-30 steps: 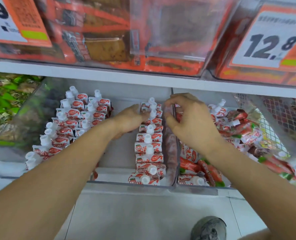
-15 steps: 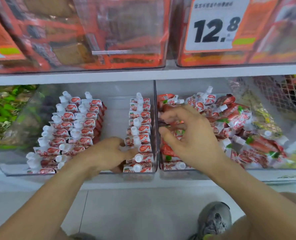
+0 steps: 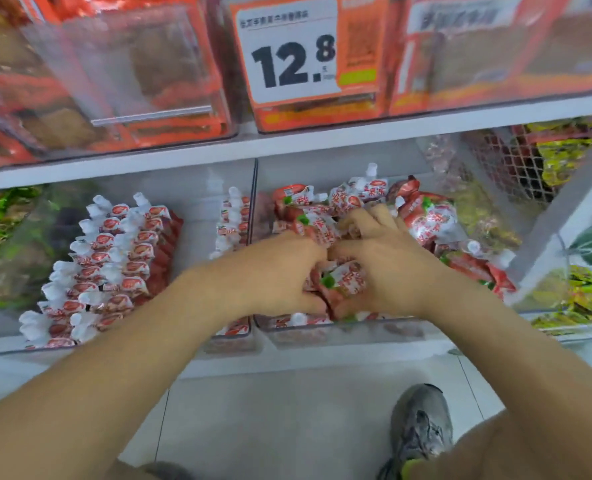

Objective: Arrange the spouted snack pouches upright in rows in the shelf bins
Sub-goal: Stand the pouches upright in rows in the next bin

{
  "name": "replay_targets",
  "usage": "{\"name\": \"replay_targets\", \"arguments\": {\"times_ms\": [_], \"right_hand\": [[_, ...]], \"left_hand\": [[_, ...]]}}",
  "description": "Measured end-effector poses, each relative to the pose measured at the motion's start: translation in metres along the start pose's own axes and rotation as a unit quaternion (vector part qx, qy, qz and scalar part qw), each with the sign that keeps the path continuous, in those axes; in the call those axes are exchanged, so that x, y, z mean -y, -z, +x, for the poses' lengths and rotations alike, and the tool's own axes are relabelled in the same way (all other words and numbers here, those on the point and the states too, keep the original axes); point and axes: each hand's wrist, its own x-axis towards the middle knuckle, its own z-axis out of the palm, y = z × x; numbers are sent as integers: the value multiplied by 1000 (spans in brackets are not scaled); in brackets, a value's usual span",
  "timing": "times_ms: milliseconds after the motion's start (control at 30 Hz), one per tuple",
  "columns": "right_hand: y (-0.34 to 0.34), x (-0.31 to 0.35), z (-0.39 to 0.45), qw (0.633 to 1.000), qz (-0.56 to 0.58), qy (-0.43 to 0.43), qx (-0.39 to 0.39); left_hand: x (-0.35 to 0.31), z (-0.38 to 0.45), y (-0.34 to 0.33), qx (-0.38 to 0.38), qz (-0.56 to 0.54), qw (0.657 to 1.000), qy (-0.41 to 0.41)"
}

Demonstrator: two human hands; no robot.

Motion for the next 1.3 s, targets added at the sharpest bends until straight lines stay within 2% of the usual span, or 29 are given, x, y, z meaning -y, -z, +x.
{"name": "replay_targets", "arguments": {"times_ms": [67, 133, 200, 300, 400, 467, 600, 700, 733, 833, 900, 1033, 1100, 1167, 1300], "right_hand": [[-1, -6, 1, 1000, 9, 12, 18], [-4, -10, 2, 998, 19, 29, 44], [-4, -16, 0, 997, 42, 21, 63], [9, -32, -14, 992, 110, -20, 51], [26, -56, -30, 980, 181, -63, -56], [28, -77, -34, 970, 167, -99, -147], [18, -94, -29, 969, 96, -136, -180], [14, -67, -20, 954, 142, -75, -254], [11, -56, -16, 956, 168, -36, -240], [0, -28, -4, 972, 223, 48, -55], [-11, -19, 5, 971, 227, 70, 33], [-27, -3, 20, 967, 229, 90, 68], [-29, 5, 26, 971, 202, 106, 66], [-29, 10, 30, 970, 194, 123, 78], [-26, 5, 27, 969, 208, 112, 78]], "left_hand": [[1, 13, -7, 79, 26, 996, 5], [6, 19, -11, 121, 29, 992, 14], [8, 22, -12, 140, 39, 989, 14], [7, 22, -15, 138, 44, 989, 16], [7, 24, -21, 123, 34, 992, 24], [8, 26, -23, 111, 8, 993, 26], [6, 24, -23, 74, -7, 997, 13], [6, 21, -22, 48, -40, 998, 11], [6, 20, -21, 44, -48, 998, 13], [1, 9, -13, 22, -17, 1000, 13], [0, -9, -5, -4, 40, 999, 4], [-10, -51, -14, -13, 67, 997, 29], [-16, -60, -42, -96, 91, 991, 34], [-18, -62, -68, -199, 69, 977, 45], [-15, -58, -90, -296, 24, 954, 40]]}}
